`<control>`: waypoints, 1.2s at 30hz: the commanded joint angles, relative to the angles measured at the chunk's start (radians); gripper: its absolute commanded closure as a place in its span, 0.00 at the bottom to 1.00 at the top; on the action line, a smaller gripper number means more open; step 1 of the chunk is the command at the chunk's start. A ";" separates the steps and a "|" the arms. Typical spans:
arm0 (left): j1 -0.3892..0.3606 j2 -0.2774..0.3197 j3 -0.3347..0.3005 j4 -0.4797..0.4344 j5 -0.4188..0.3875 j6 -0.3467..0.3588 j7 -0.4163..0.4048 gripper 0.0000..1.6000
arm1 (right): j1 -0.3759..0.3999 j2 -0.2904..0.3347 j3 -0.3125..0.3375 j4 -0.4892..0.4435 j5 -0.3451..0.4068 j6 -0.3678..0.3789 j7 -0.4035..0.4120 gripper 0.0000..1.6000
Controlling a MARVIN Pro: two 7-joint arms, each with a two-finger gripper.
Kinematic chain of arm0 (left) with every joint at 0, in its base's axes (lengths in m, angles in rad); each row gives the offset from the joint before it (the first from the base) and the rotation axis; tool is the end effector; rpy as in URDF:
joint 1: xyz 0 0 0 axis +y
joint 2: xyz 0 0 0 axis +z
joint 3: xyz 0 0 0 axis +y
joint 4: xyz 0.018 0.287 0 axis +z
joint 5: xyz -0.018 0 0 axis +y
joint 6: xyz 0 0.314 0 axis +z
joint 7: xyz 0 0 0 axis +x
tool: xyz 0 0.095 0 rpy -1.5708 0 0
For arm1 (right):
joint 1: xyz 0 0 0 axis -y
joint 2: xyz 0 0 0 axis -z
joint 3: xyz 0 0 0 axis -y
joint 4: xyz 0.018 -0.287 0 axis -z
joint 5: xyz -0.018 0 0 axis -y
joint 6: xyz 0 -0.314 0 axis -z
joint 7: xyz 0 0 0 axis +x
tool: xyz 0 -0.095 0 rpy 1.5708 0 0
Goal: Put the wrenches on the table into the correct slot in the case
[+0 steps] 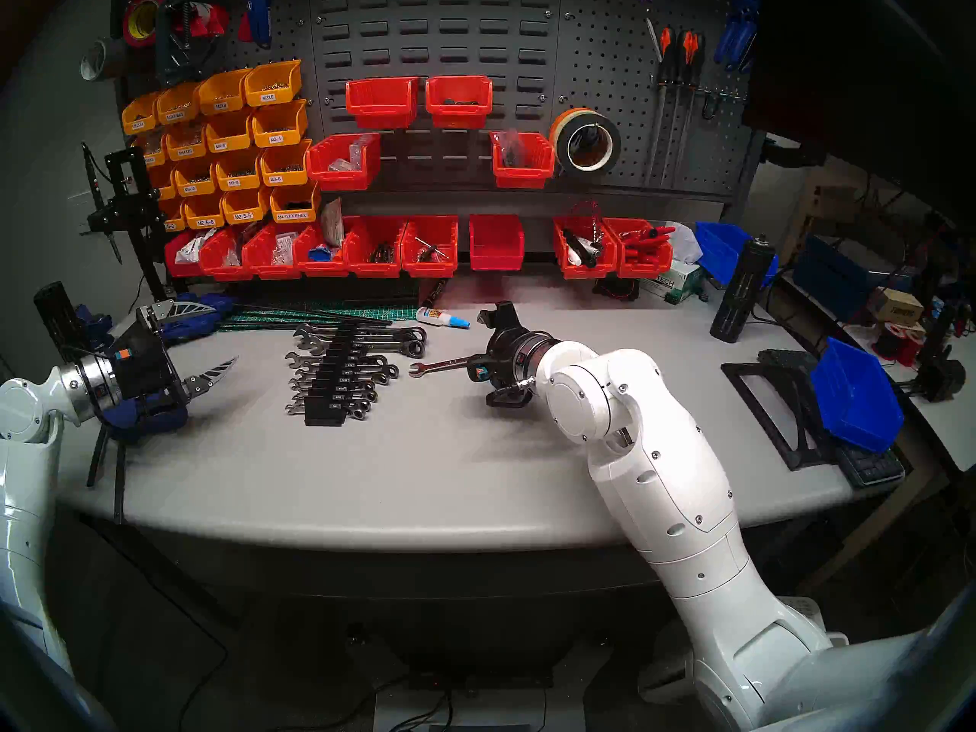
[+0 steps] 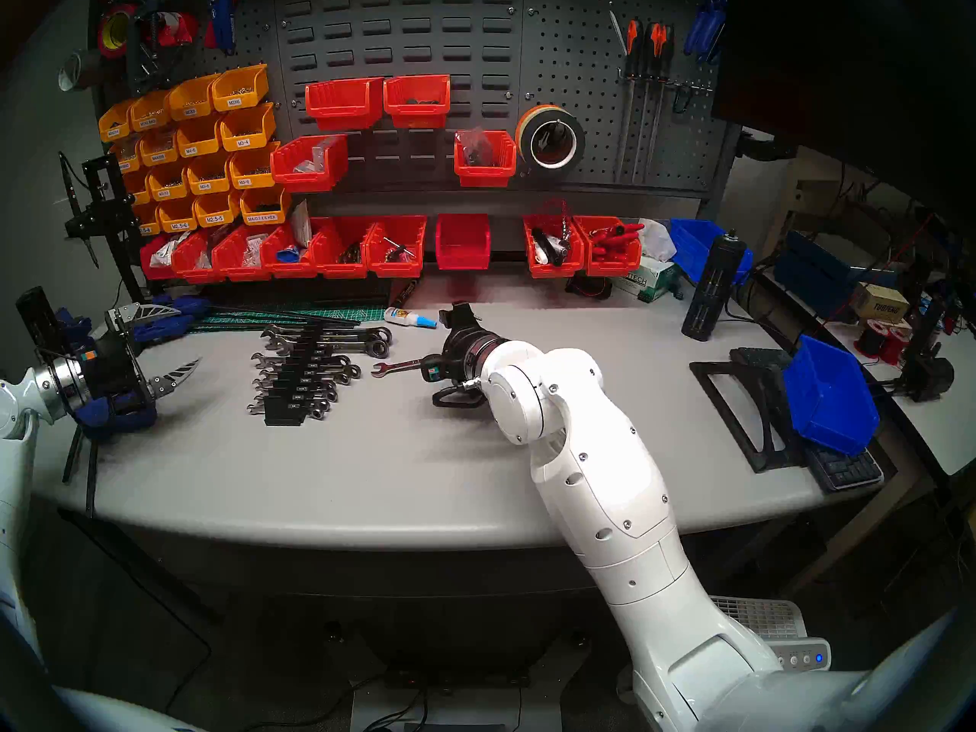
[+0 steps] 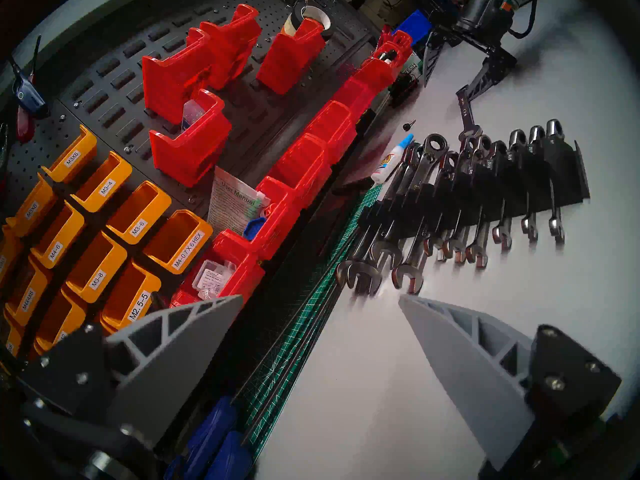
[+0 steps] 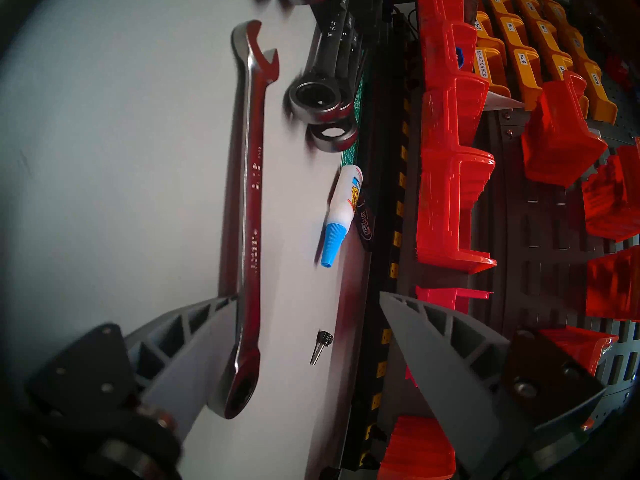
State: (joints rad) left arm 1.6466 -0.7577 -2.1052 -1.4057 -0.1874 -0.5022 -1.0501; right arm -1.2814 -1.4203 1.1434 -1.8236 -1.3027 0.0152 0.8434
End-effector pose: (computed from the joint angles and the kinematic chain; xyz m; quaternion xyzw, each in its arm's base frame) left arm 0.3479 0.3216 -0.1612 -0.5749 0.5020 -0.6396 0.0918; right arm 0.4319 0.1405 -0.1855 0.4300 0.7134 0.4728 0.2876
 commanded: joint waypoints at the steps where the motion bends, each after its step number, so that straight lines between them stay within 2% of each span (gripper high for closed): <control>1: -0.020 0.013 -0.017 -0.012 -0.011 0.000 0.007 0.00 | -0.059 0.024 -0.011 0.089 0.012 -0.005 0.041 0.00; 33: -0.020 0.012 -0.017 -0.012 -0.010 0.000 0.007 0.00 | -0.050 0.054 -0.023 0.098 0.071 -0.054 0.050 0.00; 34: -0.020 0.012 -0.017 -0.012 -0.009 -0.001 0.007 0.00 | -0.050 0.056 -0.023 0.100 0.077 -0.059 0.050 0.26; 35: -0.020 0.012 -0.017 -0.012 -0.009 -0.001 0.007 0.00 | -0.050 0.060 -0.023 0.100 0.082 -0.067 0.051 0.57; 36: -0.020 0.012 -0.017 -0.012 -0.009 -0.001 0.007 0.00 | -0.051 0.061 -0.022 0.099 0.084 -0.066 0.051 1.00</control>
State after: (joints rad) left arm 1.6466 -0.7580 -2.1051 -1.4056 -0.1865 -0.5026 -1.0500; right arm -1.2569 -1.3867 1.1442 -1.8061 -1.2362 -0.0420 0.8403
